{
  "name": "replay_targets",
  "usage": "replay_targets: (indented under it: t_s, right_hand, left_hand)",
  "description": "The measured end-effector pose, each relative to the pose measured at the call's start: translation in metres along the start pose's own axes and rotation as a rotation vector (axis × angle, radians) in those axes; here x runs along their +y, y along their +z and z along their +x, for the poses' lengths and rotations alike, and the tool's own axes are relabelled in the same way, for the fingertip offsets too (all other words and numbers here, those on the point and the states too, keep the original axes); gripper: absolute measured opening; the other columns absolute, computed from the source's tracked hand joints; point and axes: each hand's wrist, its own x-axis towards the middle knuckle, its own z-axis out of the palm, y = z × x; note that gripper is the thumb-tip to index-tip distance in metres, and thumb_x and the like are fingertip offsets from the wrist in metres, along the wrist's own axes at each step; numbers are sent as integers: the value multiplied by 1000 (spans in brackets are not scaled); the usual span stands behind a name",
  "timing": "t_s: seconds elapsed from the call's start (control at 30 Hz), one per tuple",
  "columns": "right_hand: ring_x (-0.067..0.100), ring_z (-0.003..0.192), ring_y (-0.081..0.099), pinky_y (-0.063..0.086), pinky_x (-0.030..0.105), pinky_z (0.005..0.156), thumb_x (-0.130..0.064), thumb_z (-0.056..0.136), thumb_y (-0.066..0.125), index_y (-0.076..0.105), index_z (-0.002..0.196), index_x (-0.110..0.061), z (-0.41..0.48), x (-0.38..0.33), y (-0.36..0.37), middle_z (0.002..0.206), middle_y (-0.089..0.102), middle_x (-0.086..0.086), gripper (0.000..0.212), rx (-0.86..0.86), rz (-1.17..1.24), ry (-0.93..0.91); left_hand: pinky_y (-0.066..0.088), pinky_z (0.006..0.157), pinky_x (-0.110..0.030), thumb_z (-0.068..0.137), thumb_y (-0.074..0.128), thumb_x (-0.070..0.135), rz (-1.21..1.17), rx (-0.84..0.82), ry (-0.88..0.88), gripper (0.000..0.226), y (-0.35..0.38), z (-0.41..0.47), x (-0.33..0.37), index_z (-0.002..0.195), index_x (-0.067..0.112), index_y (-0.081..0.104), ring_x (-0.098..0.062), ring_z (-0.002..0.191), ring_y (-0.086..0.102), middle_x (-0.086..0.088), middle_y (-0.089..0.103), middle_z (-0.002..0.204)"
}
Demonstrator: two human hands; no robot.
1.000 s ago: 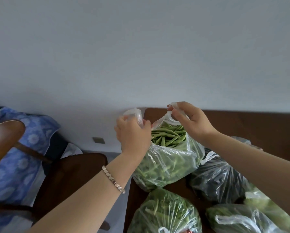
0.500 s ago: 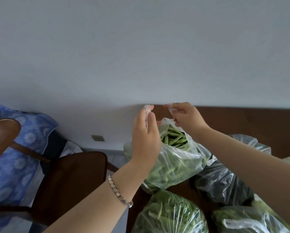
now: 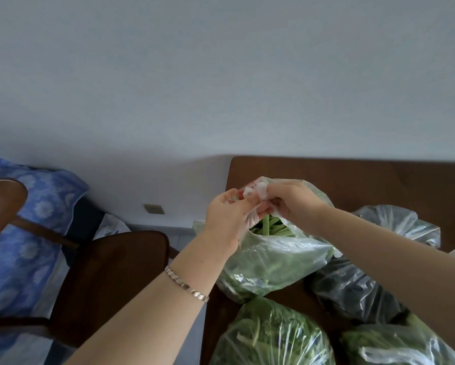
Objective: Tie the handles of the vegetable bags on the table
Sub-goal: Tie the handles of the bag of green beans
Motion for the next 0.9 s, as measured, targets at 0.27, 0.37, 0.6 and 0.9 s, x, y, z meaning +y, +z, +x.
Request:
replay_targets:
  t_s: [0.27, 0.37, 0.6, 0.9]
  right_hand:
    - [14, 59, 61, 53, 28, 65, -26, 91, 56, 68, 66, -5, -16, 6, -4, 60, 65, 8, 35, 184, -316, -147]
    - [20, 50, 58, 51, 31, 55, -24, 94, 52, 57, 58, -6, -9, 11, -8, 43, 53, -2, 40, 337, -317, -190]
    - [5, 49, 52, 45, 14, 46, -12, 78, 68, 67, 88, -10, 1, 20, -6, 66, 57, -3, 10, 359, -670, -136]
    - [10, 59, 53, 44, 27, 65, -3, 80, 63, 59, 89, -25, -32, 17, -16, 62, 62, -7, 24, 57, -645, -218]
  left_hand:
    - [58, 55, -29, 74, 73, 11, 421, -47, 132, 17, -4, 15, -11, 81, 3, 60, -19, 53, 65, -17, 67, 72]
    - [50, 59, -26, 86, 63, 22, 760, -140, 358, 15, -15, 16, -15, 82, 8, 59, -16, 60, 60, -13, 64, 72]
    - [41, 58, -18, 87, 63, 20, 1034, -227, 537, 18, -19, 11, -26, 70, 17, 56, -3, 54, 48, 8, 54, 62]
    - [44, 65, -22, 77, 69, 8, 792, -37, 283, 18, -28, 15, -13, 63, 17, 61, -11, 65, 52, 4, 58, 63]
